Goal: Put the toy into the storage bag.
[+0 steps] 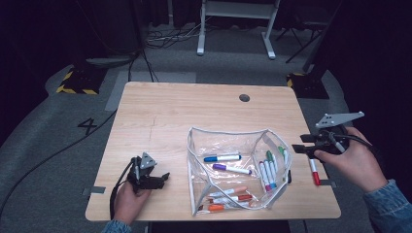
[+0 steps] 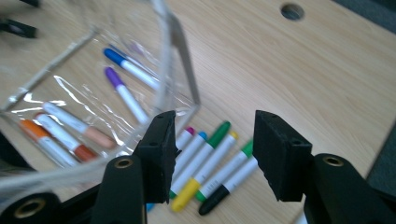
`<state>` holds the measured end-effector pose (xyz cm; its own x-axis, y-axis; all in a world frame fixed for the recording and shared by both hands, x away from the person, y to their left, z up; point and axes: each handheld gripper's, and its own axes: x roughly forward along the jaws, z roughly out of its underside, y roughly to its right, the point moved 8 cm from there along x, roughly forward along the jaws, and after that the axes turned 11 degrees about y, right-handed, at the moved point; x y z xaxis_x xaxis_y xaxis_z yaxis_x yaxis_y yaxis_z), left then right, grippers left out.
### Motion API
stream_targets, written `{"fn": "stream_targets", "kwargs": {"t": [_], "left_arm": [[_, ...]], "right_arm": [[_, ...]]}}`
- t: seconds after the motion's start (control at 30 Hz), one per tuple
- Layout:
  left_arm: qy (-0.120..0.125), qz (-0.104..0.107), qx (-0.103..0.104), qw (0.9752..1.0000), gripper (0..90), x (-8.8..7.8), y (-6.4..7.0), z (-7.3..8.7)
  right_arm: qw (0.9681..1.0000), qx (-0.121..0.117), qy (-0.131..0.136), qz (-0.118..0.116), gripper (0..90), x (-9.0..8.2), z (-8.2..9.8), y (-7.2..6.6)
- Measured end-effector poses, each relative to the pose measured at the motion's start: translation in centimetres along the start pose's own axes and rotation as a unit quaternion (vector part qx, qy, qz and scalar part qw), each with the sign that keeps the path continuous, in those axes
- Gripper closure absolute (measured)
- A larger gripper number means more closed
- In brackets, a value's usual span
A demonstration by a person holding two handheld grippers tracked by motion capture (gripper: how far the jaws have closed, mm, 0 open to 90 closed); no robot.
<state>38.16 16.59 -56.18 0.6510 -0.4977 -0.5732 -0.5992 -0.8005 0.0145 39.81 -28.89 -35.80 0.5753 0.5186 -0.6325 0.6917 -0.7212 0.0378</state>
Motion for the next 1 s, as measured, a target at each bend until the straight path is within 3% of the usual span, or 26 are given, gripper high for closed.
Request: {"fn": "stream_targets", "kwargs": {"t": [0.2,0.43,0.57,0.77,1.0], "left_arm": [[0.0,-0.001,0.001,1.0,18.3,0.0,0.0,0.0],[0.001,-0.003,0.002,1.0,18.2,-0.1,0.0,0.0],[0.0,-0.003,0.0,1.0,18.3,-0.1,0.1,0.1],[0.0,-0.003,0.0,1.0,18.2,-0.1,0.1,0.1],[0.001,-0.003,0.0,1.0,18.2,-0.1,0.1,0.1]], "right_arm": [[0.9979,0.045,-0.028,0.037,51.4,0.3,4.1,3.8],[0.9916,0.089,-0.059,0.073,51.8,1.4,9.5,7.0],[0.987,0.12,-0.067,0.083,52.0,2.5,12.2,8.2],[0.9815,0.142,-0.087,0.095,52.1,4.1,15.6,9.4],[0.9759,0.155,-0.114,0.103,57.5,6.0,17.5,9.6]]}}
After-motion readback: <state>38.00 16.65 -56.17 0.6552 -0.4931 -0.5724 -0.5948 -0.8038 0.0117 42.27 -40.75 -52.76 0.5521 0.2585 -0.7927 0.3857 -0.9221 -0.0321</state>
